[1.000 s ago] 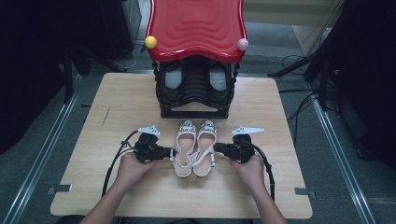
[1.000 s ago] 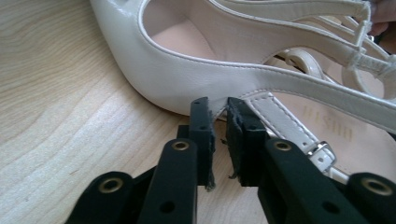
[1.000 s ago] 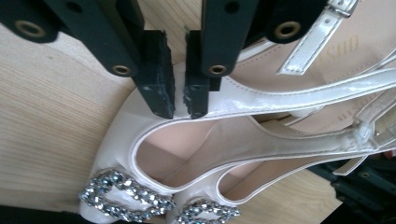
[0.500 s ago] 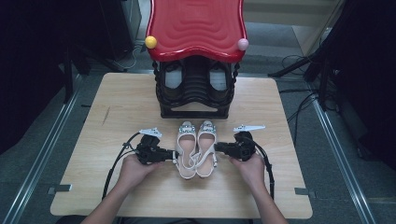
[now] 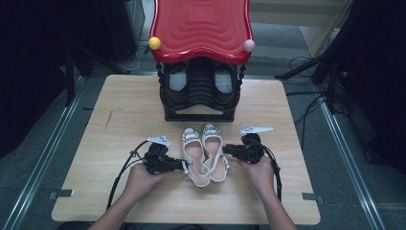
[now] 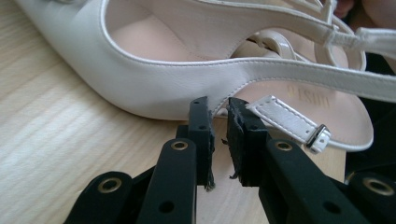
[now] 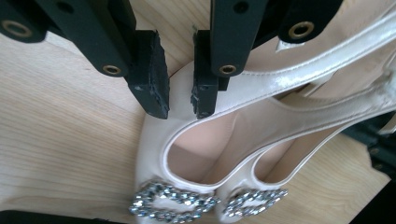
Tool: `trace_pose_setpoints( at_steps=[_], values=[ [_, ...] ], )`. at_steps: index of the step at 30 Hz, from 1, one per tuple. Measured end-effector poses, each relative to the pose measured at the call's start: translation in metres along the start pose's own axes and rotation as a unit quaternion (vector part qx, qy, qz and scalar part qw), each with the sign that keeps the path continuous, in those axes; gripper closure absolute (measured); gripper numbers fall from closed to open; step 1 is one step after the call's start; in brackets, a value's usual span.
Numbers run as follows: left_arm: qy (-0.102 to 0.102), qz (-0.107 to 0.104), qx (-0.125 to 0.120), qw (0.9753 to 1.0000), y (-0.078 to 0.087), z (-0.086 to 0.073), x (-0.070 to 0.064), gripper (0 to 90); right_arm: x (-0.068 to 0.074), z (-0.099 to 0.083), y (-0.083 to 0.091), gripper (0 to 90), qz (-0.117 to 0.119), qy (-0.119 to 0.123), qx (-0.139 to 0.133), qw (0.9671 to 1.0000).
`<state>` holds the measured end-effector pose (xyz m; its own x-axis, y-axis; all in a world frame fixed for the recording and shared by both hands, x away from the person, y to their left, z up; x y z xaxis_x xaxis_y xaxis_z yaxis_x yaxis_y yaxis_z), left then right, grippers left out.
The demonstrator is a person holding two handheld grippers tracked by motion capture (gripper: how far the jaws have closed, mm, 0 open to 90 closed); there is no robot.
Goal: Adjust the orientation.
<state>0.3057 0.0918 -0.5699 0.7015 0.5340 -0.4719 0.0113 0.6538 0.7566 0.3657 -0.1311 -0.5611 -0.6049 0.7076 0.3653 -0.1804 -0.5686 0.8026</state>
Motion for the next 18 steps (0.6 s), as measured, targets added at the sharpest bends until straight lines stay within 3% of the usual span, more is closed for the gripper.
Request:
trace_pose_setpoints(
  at_steps=[5, 9, 13, 18],
  values=[
    [-0.007, 0.001, 0.007, 1.0000, 0.003, -0.001, 0.000, 79.2, -0.004, 0.000, 0.002, 73.7, -0.009, -0.005, 0.003, 0.9999],
    [-0.012, 0.028, 0.010, 0.9995, 0.010, -0.002, 0.002, 73.5, -0.004, 0.003, 0.007, 69.1, -0.021, -0.006, 0.006, 0.9997],
    [-0.013, 0.030, 0.004, 0.9995, 0.022, -0.002, 0.005, 68.1, 0.000, 0.007, 0.013, 68.2, -0.024, -0.003, 0.002, 0.9997],
    [0.002, 0.034, -0.004, 0.9994, 0.034, -0.006, 0.015, 63.9, 0.004, 0.010, 0.015, 66.4, -0.021, -0.002, 0.004, 0.9998]
  ],
)
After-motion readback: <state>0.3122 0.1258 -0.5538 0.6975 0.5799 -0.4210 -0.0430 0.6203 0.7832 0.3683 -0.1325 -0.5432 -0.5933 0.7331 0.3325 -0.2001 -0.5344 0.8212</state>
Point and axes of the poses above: each handheld gripper's, and its own axes: y roughly backward along the jaws, z roughly out of its top, x roughly to its left, the point moved 7 cm from there along -y, roughly forward along the jaws, and after that the axes turned 15 degrees about x, right-handed, at the moved point
